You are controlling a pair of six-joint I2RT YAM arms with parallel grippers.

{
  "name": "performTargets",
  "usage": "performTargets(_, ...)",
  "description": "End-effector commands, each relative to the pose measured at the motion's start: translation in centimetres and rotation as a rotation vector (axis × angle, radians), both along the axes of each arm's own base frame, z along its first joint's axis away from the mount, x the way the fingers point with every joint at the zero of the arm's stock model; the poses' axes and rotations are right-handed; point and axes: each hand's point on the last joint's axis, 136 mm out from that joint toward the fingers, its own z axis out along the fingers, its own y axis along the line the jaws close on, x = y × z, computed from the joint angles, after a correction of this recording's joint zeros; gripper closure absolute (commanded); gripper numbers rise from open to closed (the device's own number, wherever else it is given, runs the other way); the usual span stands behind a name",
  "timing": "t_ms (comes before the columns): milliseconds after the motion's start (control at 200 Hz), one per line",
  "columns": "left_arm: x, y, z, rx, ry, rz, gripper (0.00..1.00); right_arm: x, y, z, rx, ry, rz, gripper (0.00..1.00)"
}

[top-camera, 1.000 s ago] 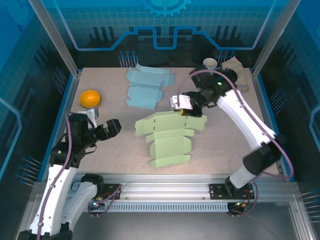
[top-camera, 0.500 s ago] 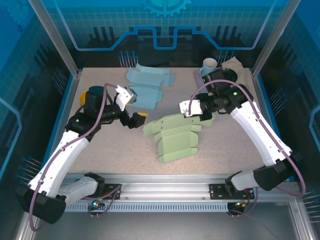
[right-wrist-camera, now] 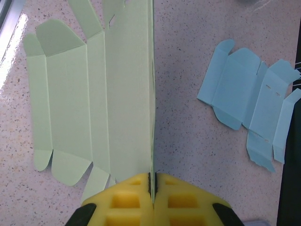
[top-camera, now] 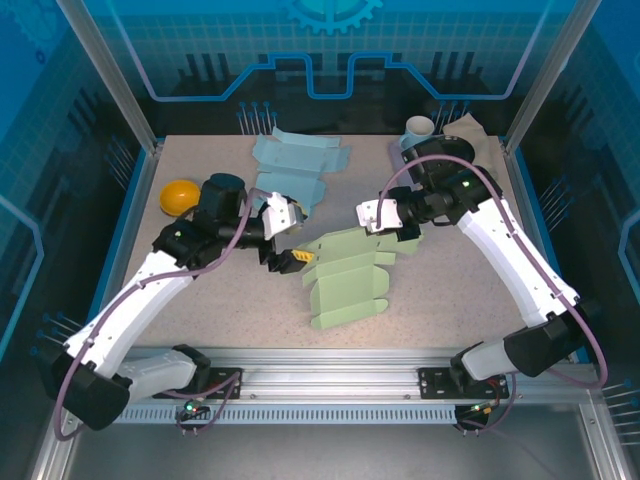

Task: Fold the paper box

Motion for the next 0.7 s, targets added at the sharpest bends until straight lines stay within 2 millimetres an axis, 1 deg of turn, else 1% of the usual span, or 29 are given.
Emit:
performTargets(0,-0.2,-0.9,1.4,-0.013,-0.049,-0.060,0.11,-0.8,0.6,0.5,0.029,0.015,0.033,1.00)
performTargets(100,-0.8,-0.6,2.1,-0.003,-0.066,-0.076,0.11,-0.7,0.1,-0.2,0.004,0.007,0.021,1.00)
performTargets(165,-1.6,-0.1,2.6,0.005,-0.092,-0.087,0.11,-0.6,-0.2,-0.7,-0.010,0.004,0.012,1.00)
performTargets(265,-2.1,0.5,3.0,0.009,-0.118,-0.072,0.11,-0.5,-0.3,-0.8,-0.009,0.001,0.009,1.00)
performTargets(325,-1.6,0.9,3.2,0.004,-0.124,-0.040,0.11,-0.4,-0.2,-0.8,-0.008,0.000,0.009,1.00)
performTargets(400,-0.7,1.0,2.8,0.015,-0.111,-0.008,0.12,-0.3,-0.2,-0.9,-0.007,0.001,0.010,1.00)
performTargets(490,0.3,0.8,2.1,0.028,-0.087,0.014,0.13,-0.3,0.0,-0.9,-0.004,0.005,0.015,1.00)
performTargets(560,0.8,0.5,1.7,0.032,-0.072,0.013,0.13,-0.4,0.0,-0.8,0.001,0.005,0.018,1.00)
performTargets(695,1.4,0.0,1.6,0.030,-0.064,0.011,0.14,-0.5,0.1,-0.7,0.005,0.002,0.021,1.00)
